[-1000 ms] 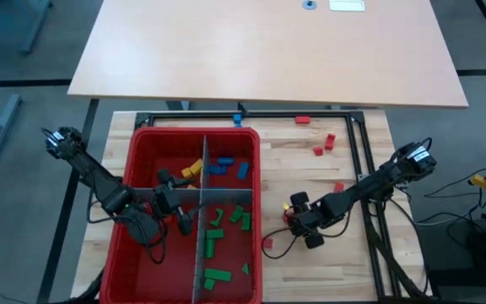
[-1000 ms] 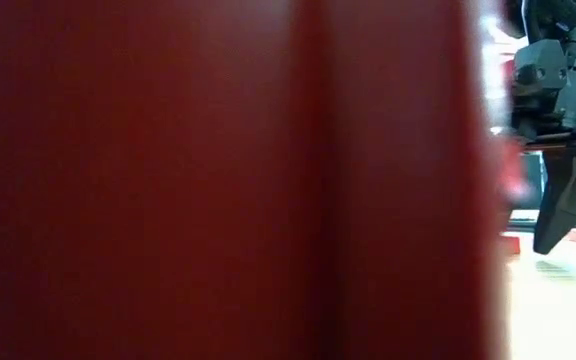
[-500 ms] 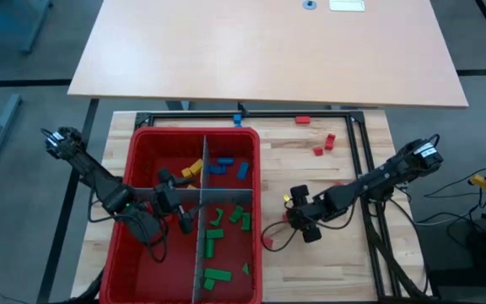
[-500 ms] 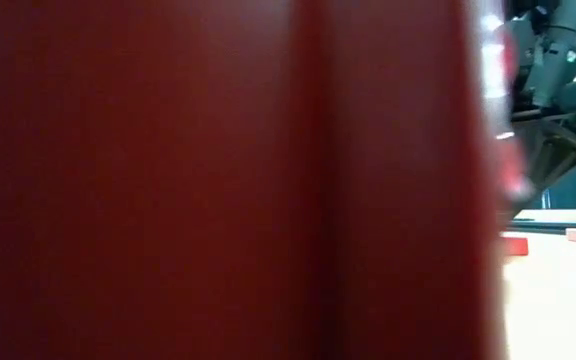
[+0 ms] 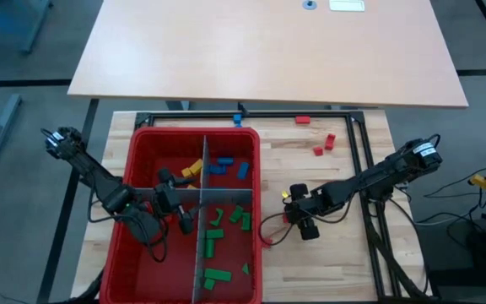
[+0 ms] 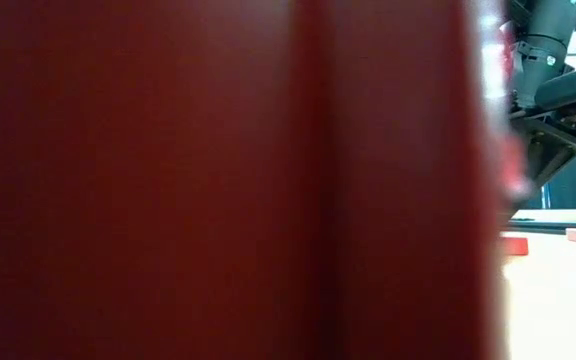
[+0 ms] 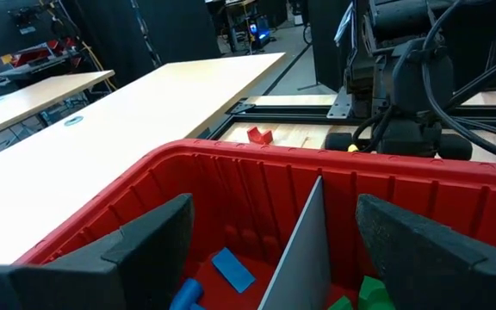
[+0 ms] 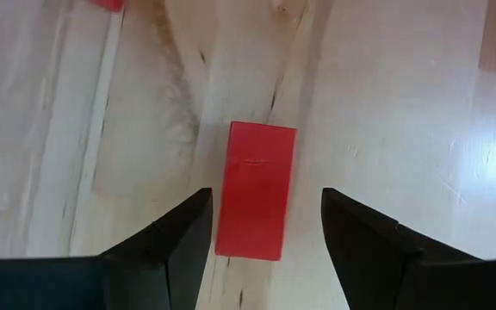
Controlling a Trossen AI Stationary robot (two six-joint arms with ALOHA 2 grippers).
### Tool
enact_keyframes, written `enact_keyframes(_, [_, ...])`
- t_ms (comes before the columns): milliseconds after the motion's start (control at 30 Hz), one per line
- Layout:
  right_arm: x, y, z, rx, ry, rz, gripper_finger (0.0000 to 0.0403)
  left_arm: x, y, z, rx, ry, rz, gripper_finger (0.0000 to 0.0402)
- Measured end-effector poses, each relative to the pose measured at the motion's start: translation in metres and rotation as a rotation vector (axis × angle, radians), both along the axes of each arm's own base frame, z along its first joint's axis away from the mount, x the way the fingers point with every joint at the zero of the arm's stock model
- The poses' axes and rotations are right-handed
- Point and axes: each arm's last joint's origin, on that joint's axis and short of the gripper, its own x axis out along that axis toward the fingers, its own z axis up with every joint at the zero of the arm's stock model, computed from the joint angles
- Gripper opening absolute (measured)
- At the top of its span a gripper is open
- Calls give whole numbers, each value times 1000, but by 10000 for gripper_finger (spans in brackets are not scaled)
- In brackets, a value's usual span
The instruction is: Sort blocks
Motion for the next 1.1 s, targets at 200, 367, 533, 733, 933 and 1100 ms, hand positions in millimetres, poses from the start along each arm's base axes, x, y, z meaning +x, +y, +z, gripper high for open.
enact_keyframes(200, [1,0,0,5,-6,-3,196,0,0,0,0,0,1,312])
enact_keyframes(367, [5,1,-6,5,-6,-7,196,0,0,0,1,1,1,312])
enact_keyframes(533, [10,0,-26,7,68,-12,196,0,0,0,1,0,1,312])
enact_keyframes(733, [14,0,-35,18,100,-15,194,0,0,0,-2,-1,2,312])
enact_keyframes(933, [14,0,-35,34,106,-30,149,0,0,0,-4,-2,3,312])
enact_keyframes(1100, [14,1,-35,50,112,-24,111,0,0,0,-10,-5,4,312])
